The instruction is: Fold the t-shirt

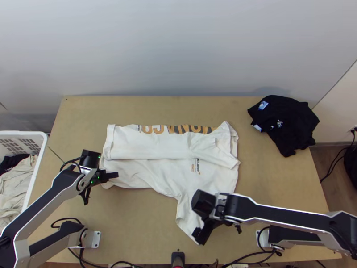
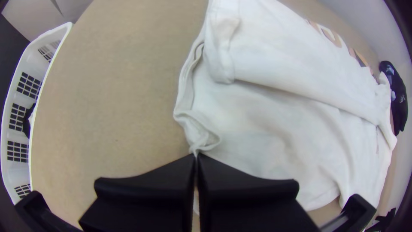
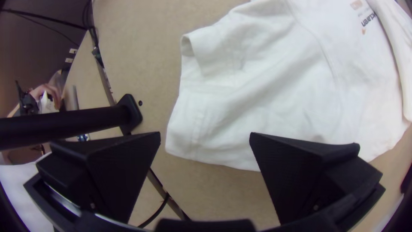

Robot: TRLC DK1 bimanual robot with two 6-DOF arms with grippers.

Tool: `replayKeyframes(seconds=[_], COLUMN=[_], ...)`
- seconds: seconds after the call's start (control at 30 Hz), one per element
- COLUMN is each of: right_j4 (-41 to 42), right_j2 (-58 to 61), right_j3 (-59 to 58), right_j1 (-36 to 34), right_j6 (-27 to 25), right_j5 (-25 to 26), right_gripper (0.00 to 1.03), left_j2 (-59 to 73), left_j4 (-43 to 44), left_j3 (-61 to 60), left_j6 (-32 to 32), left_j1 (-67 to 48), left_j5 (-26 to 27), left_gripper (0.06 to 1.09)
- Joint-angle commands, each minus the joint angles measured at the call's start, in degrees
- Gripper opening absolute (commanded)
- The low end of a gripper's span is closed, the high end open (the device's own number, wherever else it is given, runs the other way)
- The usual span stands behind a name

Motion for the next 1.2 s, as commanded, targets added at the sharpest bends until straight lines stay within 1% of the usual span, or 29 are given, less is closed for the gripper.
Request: replayKeyframes(seconds=[0.0,0.2,0.27,0.4,0.47,0.53,0.57,0.63,0.77,0.9,1.0,1.17], right_j4=[0.9,0.9,0.9,1.0,1.0,1.1,1.4,1.4,0.1,-2.1,-4.4,-6.1], right_j2=[5.3,7.5,8.1,8.8,9.1,9.3,9.3,9.4,7.7,4.7,2.2,-2.6], right_j3=[2.2,2.2,2.3,2.3,2.4,2.5,2.6,3.3,3.3,3.4,3.7,5.6], right_j1=[4.7,6.0,6.0,6.0,5.9,5.9,5.9,5.8,5.5,3.9,-0.6,-12.0], right_j6=[-1.7,-2.4,-2.4,-2.3,-2.2,-2.1,-2.1,-2.4,-2.2,-0.9,-1.0,-2.1], right_j5=[2.6,7.3,9.1,12.3,13.9,15.2,15.8,17.7,18.4,18.3,18.3,18.1], right_gripper=[0.96,0.96,0.95,0.79,0.65,0.47,0.34,0.02,0.03,0.03,0.03,0.03], left_j2=[-0.7,-1.5,-1.7,-2.7,-3.3,-3.7,-4.0,-4.6,-5.1,-5.1,-5.1,-4.3], left_j4=[0.1,0.1,0.1,-0.1,-0.3,-0.5,-0.6,-0.7,-0.9,-1.1,-0.8,0.6], left_j3=[-0.4,-0.2,-0.1,-0.1,-0.2,-0.2,-0.2,-0.2,0.1,0.6,0.7,1.0], left_j6=[-0.4,-0.3,-0.3,-0.3,-0.2,-0.1,0.1,0.2,0.5,0.6,0.9,1.3], left_j1=[0.5,0.7,0.8,0.9,0.9,1.2,1.4,1.7,1.9,2.1,2.4,2.4], left_j5=[-0.1,-0.2,-0.2,-0.2,-0.2,-0.2,-0.2,-0.2,-0.2,-0.2,-0.2,0.1], left_gripper=[0.10,0.10,0.10,0.10,0.10,0.10,0.10,0.10,0.10,0.10,0.10,0.10])
